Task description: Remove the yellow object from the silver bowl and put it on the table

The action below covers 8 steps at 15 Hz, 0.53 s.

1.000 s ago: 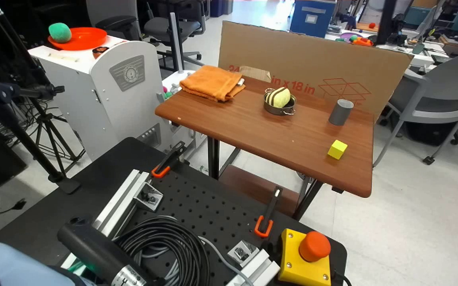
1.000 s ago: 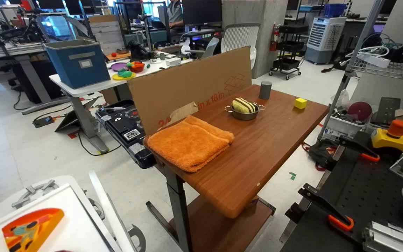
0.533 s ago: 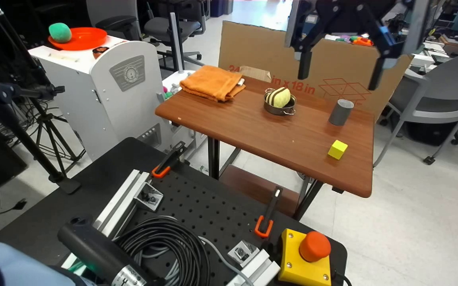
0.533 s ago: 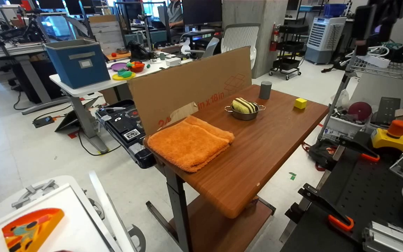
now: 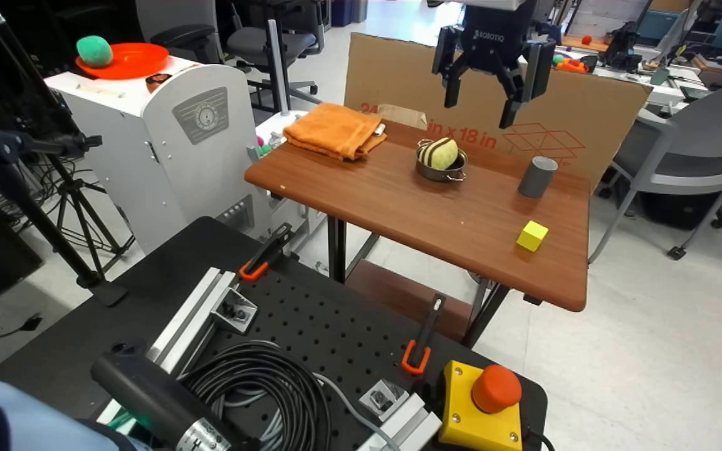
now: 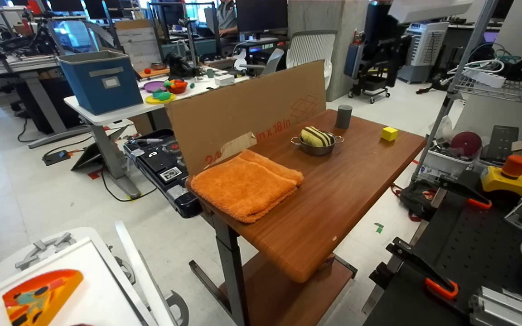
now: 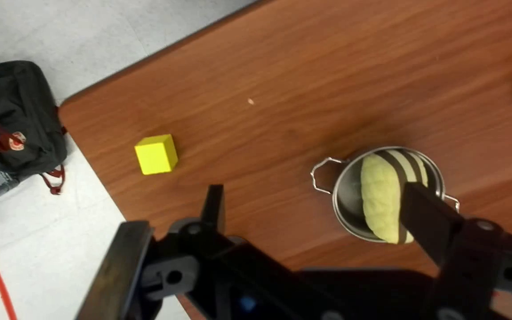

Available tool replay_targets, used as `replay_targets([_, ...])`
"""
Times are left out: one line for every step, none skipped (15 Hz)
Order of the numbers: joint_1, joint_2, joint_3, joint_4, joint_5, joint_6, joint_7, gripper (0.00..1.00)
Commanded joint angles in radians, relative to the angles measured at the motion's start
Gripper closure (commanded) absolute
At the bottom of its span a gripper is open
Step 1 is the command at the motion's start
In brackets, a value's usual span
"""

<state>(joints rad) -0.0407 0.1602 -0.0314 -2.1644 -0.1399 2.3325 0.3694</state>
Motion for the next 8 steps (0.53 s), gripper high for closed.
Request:
replay_targets([0.036, 0.147, -0.006, 0.145, 0.036, 0.029, 0.052, 0.00])
replay_targets([0.049, 0.177, -0.008, 0.170, 0.036, 0.038, 0.068, 0.00])
replay_targets([0.058, 0.203, -0.009, 0.195, 0.040, 0.037, 0.075, 0.00])
replay_targets([0.070, 0.230, -0.011, 0.218, 0.039, 0.034, 0.088, 0.00])
replay_targets([0.080, 0.253, -0.013, 0.239, 0.039, 0.033, 0.096, 0.00])
replay_targets([0.092, 0.278, -0.015, 0.257, 0.033, 0.034, 0.107, 0.00])
replay_targets([0.100, 0.298, -0.017, 0.273, 0.034, 0.034, 0.113, 0.00])
replay_targets([0.112, 0.321, -0.022, 0.284, 0.025, 0.039, 0.123, 0.00])
